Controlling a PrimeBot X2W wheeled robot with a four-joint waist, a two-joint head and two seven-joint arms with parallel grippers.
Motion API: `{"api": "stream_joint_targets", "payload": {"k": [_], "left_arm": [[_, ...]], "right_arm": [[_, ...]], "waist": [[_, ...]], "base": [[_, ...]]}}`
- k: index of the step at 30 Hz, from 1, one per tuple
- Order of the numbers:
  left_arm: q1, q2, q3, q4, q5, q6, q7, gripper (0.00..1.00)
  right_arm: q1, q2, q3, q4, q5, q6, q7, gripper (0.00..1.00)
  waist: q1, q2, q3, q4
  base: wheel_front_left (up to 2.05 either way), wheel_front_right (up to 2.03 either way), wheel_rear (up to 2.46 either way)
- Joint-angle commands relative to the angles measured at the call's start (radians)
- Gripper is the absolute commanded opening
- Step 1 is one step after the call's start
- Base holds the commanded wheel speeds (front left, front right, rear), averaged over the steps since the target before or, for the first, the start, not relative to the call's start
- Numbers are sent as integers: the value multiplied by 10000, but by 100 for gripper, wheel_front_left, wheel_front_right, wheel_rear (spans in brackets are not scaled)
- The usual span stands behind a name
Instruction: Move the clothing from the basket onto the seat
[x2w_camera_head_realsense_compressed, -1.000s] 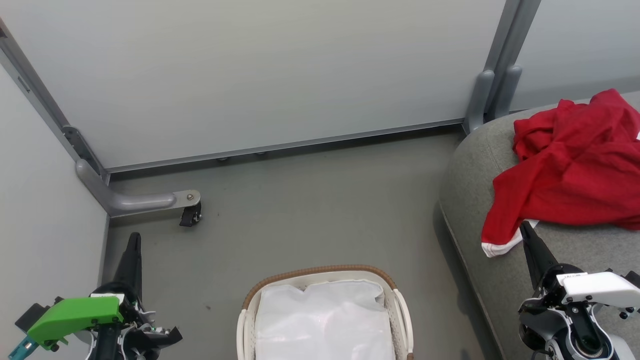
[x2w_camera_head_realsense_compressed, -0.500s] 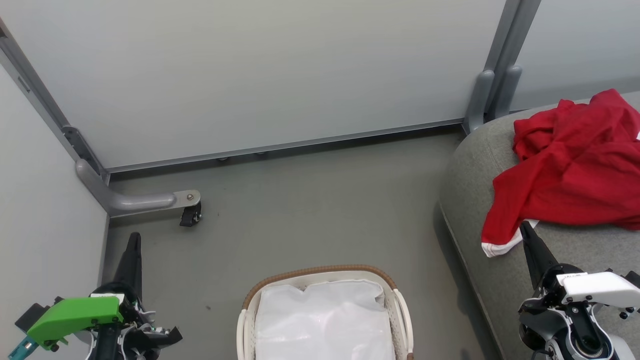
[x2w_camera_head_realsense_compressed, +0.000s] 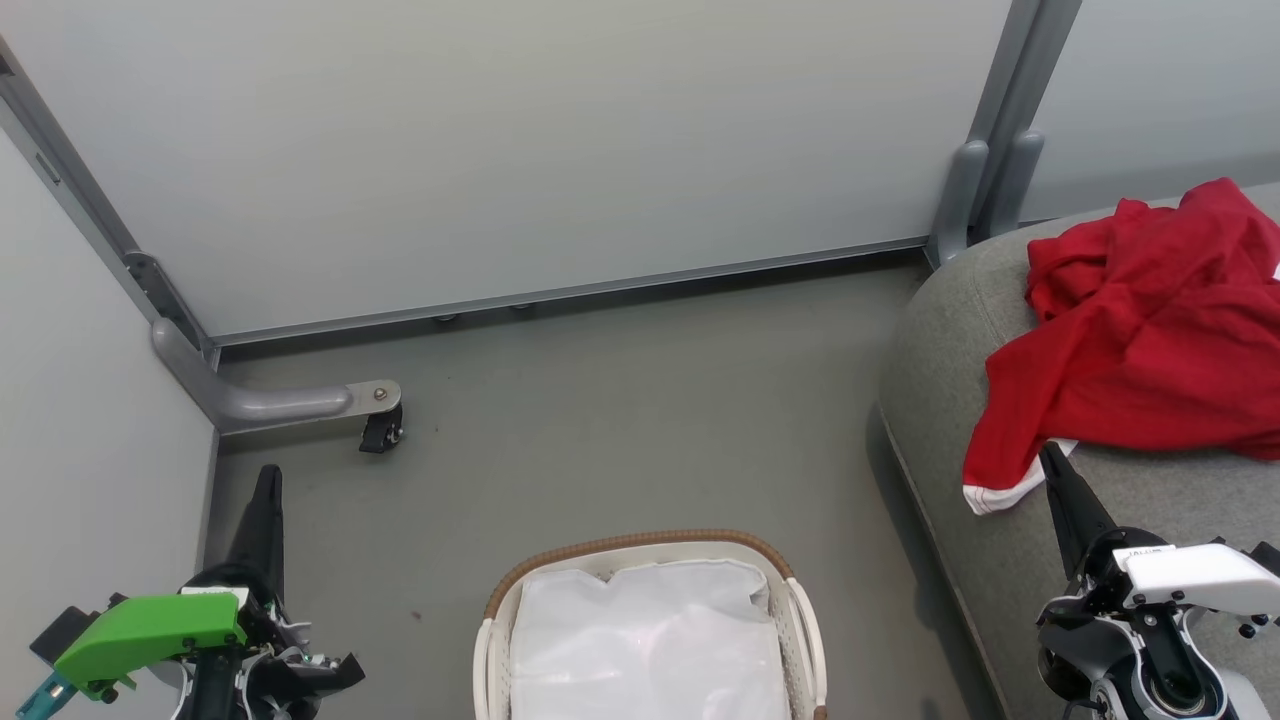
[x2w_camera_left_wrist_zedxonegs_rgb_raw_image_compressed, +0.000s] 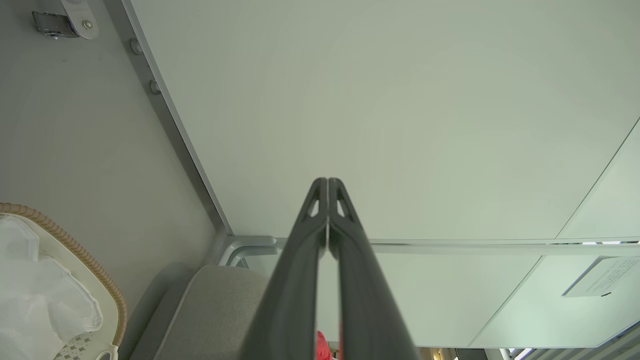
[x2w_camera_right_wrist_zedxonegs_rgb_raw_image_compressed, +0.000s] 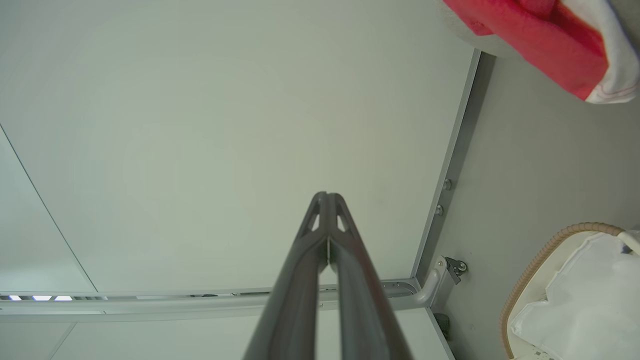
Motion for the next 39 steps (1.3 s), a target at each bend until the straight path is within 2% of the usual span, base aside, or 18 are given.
{"api": "stream_joint_targets", "payload": {"k": [1, 39], "left_arm": [[-96, 47, 25, -21, -32, -39, 31, 0], [-96, 48, 24, -21, -31, -39, 30, 0]], "right_arm": [[104, -59, -17, -46, 34, -3, 29, 0], [105, -60, -16, -45, 35, -3, 27, 0]], "waist": [[0, 0, 0, 0], [0, 0, 0, 0]], "base": [[0, 0, 0], [0, 0, 0]]}}
